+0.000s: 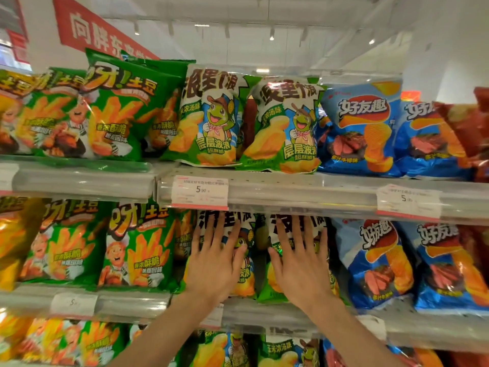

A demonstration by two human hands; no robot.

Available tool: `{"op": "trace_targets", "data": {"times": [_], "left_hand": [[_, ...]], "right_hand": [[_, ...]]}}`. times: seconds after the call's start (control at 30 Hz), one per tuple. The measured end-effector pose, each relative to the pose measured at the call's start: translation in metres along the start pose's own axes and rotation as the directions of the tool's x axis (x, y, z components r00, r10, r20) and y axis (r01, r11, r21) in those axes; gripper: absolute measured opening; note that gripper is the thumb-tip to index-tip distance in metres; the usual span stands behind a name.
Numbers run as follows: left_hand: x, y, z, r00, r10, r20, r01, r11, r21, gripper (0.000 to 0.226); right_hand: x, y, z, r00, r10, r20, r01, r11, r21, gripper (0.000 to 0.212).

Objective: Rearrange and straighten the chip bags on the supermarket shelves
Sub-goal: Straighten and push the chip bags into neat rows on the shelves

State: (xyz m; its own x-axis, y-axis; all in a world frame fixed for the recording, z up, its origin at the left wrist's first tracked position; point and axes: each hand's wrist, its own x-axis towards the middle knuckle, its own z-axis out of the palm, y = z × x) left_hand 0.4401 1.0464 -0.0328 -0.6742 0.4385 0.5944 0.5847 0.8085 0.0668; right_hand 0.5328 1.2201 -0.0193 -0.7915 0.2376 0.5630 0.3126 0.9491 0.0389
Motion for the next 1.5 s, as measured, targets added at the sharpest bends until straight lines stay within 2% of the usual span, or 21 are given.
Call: {"op": "trace_targets", "data": {"times": [0.13,0.27,0.4,0.53,0.63,0.73,0.8,0.87,0.93,1.03,1.17,1.33,1.5], "left_hand": [[0.000,-0.007,-0.001,1.000,0.012,-0.028,-0.013,1.000,-0.026,0.059],[-0.005,-0.002,-0.009,0.993,0.001,-0.116,-0.023,0.982,-0.189,0.054],[-0.009,0.025,-0.027,0.982,-0.030,-0.186,-0.061,0.883,-0.465,0.043],[-0.013,0.081,-0.042,0.998,0.010,-0.060,-0.047,0.749,-0.660,0.029],[-0.013,0.129,-0.040,0.994,0.096,0.049,-0.024,0.642,-0.766,0.027],[-0.004,0.177,-0.034,0.975,0.082,0.208,0.126,0.565,-0.815,0.034],[0.005,0.208,-0.032,0.957,0.085,0.279,0.197,0.516,-0.833,0.042],[0.016,0.230,-0.026,0.954,0.076,0.291,0.210,0.523,-0.826,0.057],[0.025,0.245,-0.017,0.955,0.033,0.296,0.223,0.577,-0.786,0.072],[0.030,0.259,-0.007,0.951,-0.044,0.307,0.273,0.586,-0.763,0.080],[0.036,0.262,0.003,0.939,-0.105,0.329,0.326,0.587,-0.741,0.083],[0.040,0.263,-0.003,0.960,-0.072,0.272,0.266,0.546,-0.794,0.076],[0.048,0.253,-0.010,0.981,-0.034,0.193,0.176,0.590,-0.788,0.067]], "right_hand": [[0.000,-0.003,-0.003,0.999,-0.011,-0.034,0.013,0.998,0.065,0.065],[-0.007,0.008,-0.014,0.994,0.024,-0.105,0.007,0.960,0.281,0.065],[-0.013,0.039,-0.038,0.963,0.114,-0.244,0.000,0.906,0.424,0.049],[-0.015,0.099,-0.052,0.923,0.248,-0.295,-0.082,0.874,0.479,0.046],[-0.014,0.153,-0.053,0.937,0.283,-0.203,-0.165,0.874,0.456,0.050],[-0.014,0.199,-0.050,0.975,0.220,-0.025,-0.183,0.864,0.469,0.048],[-0.014,0.220,-0.050,0.985,0.148,0.093,-0.175,0.840,0.514,0.054],[-0.012,0.232,-0.054,0.976,0.079,0.204,-0.187,0.789,0.585,0.065],[-0.008,0.239,-0.053,0.959,0.033,0.280,-0.215,0.730,0.649,0.072],[-0.004,0.244,-0.055,0.932,-0.051,0.359,-0.221,0.704,0.675,0.074],[-0.004,0.249,-0.052,0.942,-0.069,0.327,-0.203,0.660,0.723,0.071],[-0.009,0.263,-0.059,0.946,-0.112,0.305,-0.180,0.601,0.778,0.070],[-0.005,0.268,-0.056,0.922,-0.127,0.364,-0.232,0.572,0.787,0.087]]}}
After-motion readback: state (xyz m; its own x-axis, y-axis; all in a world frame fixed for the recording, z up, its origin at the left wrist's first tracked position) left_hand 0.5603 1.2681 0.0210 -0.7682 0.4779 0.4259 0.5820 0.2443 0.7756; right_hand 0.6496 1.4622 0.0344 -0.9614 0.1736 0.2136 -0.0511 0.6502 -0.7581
